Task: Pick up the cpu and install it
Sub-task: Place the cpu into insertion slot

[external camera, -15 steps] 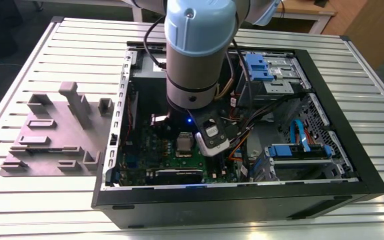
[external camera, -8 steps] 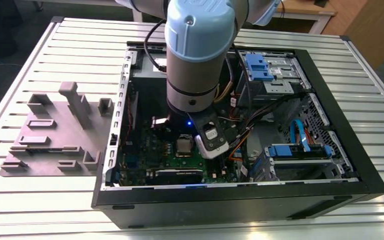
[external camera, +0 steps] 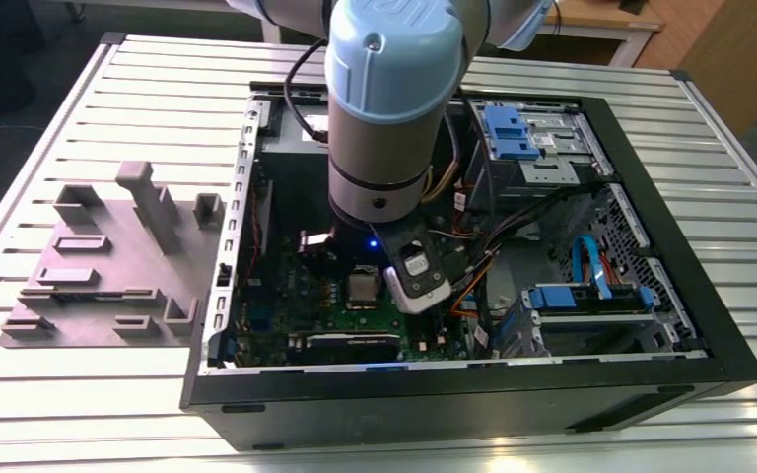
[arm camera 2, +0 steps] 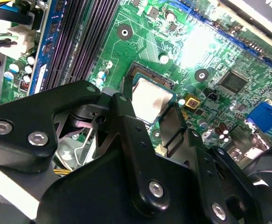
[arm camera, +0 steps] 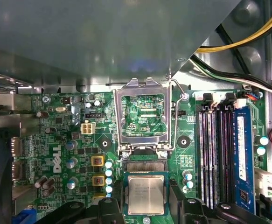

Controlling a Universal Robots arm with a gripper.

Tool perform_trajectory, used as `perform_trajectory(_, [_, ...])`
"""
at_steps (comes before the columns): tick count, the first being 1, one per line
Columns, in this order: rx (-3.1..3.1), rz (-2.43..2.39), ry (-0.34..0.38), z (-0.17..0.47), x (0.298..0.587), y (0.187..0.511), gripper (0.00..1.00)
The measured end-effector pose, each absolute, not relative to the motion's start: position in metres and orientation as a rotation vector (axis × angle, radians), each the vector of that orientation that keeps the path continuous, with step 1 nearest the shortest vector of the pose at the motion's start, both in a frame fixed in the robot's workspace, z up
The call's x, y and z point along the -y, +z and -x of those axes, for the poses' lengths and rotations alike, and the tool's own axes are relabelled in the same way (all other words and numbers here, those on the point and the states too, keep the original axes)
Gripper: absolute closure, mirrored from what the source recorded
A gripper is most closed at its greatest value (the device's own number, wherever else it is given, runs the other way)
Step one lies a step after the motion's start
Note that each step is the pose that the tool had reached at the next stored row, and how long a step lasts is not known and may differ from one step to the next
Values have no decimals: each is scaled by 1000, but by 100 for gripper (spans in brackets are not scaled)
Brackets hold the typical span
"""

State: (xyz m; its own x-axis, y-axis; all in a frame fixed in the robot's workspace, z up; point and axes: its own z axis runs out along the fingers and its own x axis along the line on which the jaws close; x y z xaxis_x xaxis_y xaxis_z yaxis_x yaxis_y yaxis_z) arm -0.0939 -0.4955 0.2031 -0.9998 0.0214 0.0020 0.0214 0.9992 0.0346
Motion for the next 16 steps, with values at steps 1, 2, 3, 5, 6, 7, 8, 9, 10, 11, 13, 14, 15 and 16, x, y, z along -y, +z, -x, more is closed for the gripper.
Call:
perform_trajectory(1, [3139,34,-54,94,496,202,53])
perform_trajectory(2, [3139,34,-54,94,496,202,53])
perform_trajectory(3, [3139,34,-54,94,496,201,53])
perform_trajectory(5, [3139,34,-54,94,496,199,53])
perform_trajectory(6, [3139,34,-53,94,496,199,53])
perform_trajectory(7, [3139,34,-53,94,496,199,53])
perform_trajectory(8, [3139,34,-53,94,496,198,53])
perform_trajectory(9, [3139,34,-54,94,496,197,53])
perform_trajectory(10, [3139,34,-53,94,496,196,53])
perform_trajectory(11, [3139,34,-53,94,496,195,53])
perform_trajectory(13, [3139,34,-53,94,496,195,53])
perform_trajectory(14, [3139,34,-53,94,496,194,53])
perform_trajectory(15, [3139,34,-53,93,496,194,53])
perform_trajectory(16, [3139,34,-53,93,496,194,53])
